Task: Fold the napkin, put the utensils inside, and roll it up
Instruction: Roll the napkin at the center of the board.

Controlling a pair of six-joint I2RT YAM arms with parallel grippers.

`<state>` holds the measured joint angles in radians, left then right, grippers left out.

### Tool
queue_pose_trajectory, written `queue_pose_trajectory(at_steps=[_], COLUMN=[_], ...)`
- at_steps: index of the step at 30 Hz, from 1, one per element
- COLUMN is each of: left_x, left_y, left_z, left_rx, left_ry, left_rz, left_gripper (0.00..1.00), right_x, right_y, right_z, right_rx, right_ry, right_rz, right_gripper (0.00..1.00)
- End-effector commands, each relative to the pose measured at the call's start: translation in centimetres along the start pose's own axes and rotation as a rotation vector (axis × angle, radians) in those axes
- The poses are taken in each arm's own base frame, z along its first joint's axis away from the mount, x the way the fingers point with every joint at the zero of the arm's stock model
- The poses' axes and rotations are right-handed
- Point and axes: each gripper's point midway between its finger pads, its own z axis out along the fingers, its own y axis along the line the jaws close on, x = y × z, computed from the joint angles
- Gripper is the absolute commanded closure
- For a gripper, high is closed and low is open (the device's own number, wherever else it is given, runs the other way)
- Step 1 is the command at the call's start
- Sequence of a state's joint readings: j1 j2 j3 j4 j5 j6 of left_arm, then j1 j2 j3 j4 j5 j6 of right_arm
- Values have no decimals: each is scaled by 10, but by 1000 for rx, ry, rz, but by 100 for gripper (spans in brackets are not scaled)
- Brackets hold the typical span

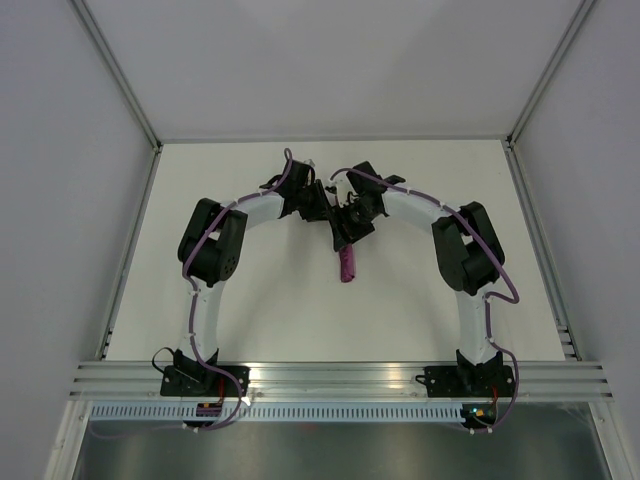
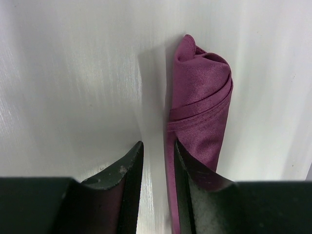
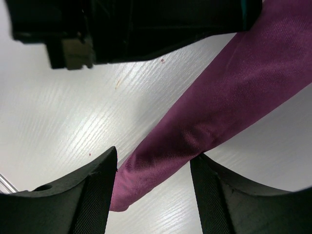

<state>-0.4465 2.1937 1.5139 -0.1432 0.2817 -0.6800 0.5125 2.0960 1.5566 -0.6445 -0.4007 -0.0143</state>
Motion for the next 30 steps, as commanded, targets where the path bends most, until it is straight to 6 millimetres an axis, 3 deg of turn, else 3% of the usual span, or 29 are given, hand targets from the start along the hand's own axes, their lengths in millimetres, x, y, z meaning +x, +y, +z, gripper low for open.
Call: queue_pose_trajectory(at_steps=[1, 14, 30], left_x=[-1, -13, -23], left_y=[-5, -14, -33], left_z=[-3, -15, -30], left_rx=[12, 34, 100], left_ry=[13, -21, -52], left_rz=[48, 69, 90], left_gripper=[63, 57, 53], right_x=[-11, -20, -38], right_y=[4, -4, -16], right_z=[-9, -18, -46], right_rx=[-1, 32, 71], right_ry=[-7, -30, -90], right_rz=[21, 27, 11], right_gripper=[33, 31, 31])
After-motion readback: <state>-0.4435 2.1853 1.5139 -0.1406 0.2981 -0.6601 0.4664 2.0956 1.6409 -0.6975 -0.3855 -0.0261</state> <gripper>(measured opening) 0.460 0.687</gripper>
